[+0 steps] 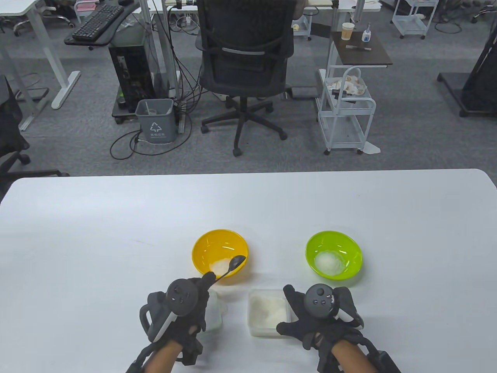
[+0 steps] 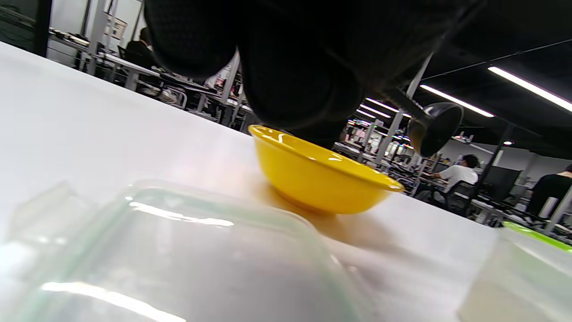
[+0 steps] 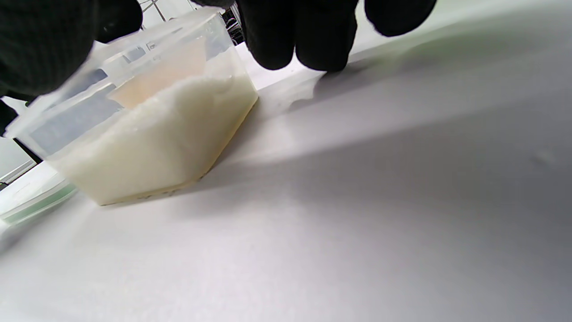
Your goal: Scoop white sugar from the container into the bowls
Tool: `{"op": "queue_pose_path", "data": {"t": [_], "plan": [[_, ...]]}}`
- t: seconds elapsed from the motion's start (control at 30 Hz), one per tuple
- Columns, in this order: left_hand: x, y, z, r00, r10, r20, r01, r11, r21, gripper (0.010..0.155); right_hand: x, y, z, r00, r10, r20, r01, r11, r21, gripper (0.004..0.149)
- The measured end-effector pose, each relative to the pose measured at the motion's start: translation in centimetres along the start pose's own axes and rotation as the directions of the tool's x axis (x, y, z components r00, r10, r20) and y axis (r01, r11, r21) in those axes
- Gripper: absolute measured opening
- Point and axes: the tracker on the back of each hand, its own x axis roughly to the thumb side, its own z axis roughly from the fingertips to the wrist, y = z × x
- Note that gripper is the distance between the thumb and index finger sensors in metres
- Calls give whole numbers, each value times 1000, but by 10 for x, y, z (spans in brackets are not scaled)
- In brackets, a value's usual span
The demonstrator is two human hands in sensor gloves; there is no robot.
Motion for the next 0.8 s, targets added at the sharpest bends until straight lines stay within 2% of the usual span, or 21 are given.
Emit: {"op": "queue_pose_path", "data": {"t": [0.2,0.47,0.67,0.8], "plan": [[19,-3,9,993,-3,121,4,1000,-7,47,0,0,0,1000,0,0,0,1000,0,93],[42,-11,21,947,-171,271,175,985,8,46,0,0,0,1000,-3,-2,3,1000,-1,93],[61,-21,32,822,-441,359,417,897,147,46,-1,0,0,1000,-4,-1,4,1000,0,93],[70,-28,36,769,-509,387,476,860,185,46,-1,0,0,1000,6,-2,-6,1000,0,93]]}}
